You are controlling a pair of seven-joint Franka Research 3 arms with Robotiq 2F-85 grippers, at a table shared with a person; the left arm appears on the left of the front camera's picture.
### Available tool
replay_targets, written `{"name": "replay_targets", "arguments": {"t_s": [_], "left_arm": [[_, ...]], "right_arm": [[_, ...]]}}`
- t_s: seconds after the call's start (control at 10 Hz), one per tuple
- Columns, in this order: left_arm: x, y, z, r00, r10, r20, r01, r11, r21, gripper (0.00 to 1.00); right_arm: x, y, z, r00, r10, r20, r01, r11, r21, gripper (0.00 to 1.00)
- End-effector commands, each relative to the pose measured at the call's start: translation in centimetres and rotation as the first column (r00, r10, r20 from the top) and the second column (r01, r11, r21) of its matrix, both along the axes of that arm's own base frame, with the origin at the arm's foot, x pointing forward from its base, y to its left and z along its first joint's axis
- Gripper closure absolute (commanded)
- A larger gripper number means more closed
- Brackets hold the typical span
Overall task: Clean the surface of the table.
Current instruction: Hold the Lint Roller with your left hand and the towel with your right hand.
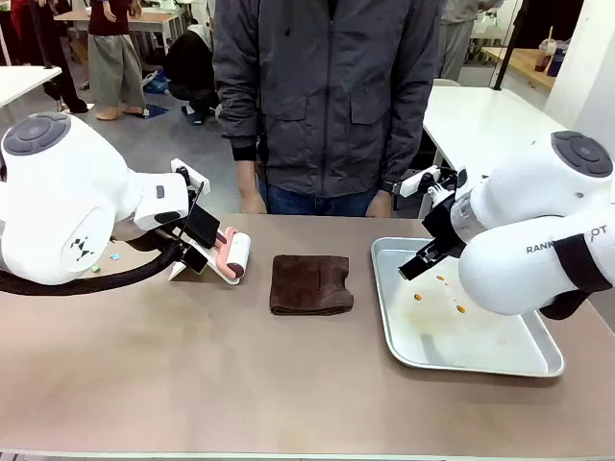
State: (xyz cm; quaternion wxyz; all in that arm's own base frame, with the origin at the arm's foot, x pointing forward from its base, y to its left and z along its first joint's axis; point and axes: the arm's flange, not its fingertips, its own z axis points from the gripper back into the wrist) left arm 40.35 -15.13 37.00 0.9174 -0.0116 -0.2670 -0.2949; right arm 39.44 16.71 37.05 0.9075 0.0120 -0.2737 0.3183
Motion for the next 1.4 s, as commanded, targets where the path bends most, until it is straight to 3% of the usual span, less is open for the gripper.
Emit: {"name": "replay_targets", "arguments": {"t_s": [0.0,1.3], "left_arm": [[0.0,0.0,0.0,1.0,0.0,0.0,0.0,1.0,0.0,0.0],[0.0,0.0,0.0,1.0,0.0,0.0,0.0,1.0,0.0,0.0]], "right_arm": [[0.01,0.0,0.01,1.0,0.0,0.0,0.0,1.0,0.0,0.0],[0.01,0.0,0.01,1.0,0.0,0.0,0.0,1.0,0.0,0.0]]}}
